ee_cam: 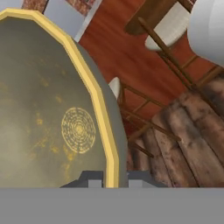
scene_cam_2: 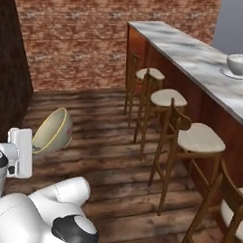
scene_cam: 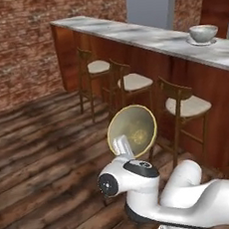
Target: Move the bowls from the cabinet to the plates on the dining table.
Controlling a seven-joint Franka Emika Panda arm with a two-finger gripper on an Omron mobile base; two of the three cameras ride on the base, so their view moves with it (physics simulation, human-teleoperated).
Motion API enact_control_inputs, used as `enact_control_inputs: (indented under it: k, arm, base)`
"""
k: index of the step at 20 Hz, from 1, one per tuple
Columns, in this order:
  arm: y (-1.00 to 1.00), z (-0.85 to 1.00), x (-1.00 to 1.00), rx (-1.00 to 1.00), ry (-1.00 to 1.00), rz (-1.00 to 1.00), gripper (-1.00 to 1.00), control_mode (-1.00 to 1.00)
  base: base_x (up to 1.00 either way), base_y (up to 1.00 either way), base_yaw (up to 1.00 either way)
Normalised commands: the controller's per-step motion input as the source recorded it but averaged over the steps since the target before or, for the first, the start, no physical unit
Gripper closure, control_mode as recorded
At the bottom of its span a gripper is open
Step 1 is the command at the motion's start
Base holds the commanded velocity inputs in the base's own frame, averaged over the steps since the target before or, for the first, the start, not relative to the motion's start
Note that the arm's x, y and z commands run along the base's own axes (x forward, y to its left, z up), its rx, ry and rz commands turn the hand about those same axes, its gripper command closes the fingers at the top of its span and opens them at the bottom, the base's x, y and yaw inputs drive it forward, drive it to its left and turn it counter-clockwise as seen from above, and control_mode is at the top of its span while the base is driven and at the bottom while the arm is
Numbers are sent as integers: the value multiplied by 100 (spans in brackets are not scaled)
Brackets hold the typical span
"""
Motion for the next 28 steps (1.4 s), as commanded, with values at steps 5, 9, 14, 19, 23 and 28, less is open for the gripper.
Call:
enact_control_inputs:
  k: [5, 9, 14, 19, 23, 28]
  arm:
    - [0, 0, 0, 0, 0, 0, 100, 100]
    - [0, 0, 0, 0, 0, 0, 100, 100]
    - [0, 0, 0, 0, 0, 0, 100, 100]
    - [0, 0, 0, 0, 0, 0, 100, 100]
    - [0, 0, 0, 0, 0, 0, 100, 100]
    - [0, 0, 0, 0, 0, 0, 100, 100]
  base:
    - [80, 80, -35]
    - [81, 83, -34]
    - [84, 93, -32]
    - [87, 99, -28]
    - [86, 100, -25]
    - [82, 100, -24]
